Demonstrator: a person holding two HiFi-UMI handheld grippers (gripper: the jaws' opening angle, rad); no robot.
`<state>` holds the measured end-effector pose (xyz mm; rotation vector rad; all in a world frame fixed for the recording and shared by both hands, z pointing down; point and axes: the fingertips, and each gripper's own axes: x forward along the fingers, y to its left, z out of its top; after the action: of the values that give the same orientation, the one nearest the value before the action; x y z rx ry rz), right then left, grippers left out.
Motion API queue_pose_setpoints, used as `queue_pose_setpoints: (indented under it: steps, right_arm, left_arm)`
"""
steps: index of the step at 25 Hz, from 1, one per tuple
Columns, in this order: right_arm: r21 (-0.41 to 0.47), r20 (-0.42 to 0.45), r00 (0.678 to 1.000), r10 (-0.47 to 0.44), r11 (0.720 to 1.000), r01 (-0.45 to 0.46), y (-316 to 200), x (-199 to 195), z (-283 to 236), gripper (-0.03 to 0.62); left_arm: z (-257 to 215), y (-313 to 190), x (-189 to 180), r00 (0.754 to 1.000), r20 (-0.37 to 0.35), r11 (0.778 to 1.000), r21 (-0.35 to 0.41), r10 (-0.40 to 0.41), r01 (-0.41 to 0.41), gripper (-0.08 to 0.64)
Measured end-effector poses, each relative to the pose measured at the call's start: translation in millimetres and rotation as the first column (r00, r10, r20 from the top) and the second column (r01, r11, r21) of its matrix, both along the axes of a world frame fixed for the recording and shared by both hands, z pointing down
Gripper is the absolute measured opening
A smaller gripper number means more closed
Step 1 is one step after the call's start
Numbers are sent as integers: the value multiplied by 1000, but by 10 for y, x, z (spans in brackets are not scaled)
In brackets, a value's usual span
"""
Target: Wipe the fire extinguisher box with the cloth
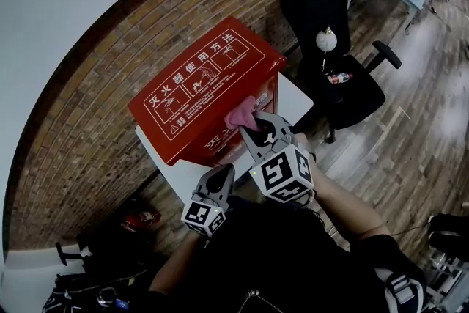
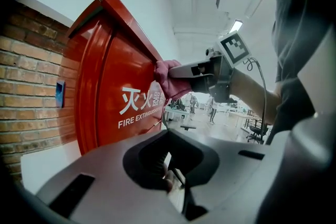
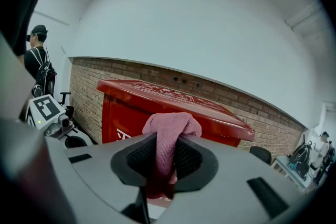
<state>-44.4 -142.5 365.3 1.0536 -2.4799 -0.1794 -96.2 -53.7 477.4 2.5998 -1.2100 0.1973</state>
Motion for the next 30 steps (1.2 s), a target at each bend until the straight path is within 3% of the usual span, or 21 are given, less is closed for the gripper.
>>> queue_pose_setpoints:
  steps: [13,30]
  right_arm:
    - [-25,7,994,-109,994,109,295,-390,31,84]
    - [-132,7,999,-46,990,46,191,-369,421,83]
  left_arm:
    - [55,5,-82,1000,0,1000,-18,-22,22,20]
    - [105,61,-183,999,1,998,-29,-48,48,20]
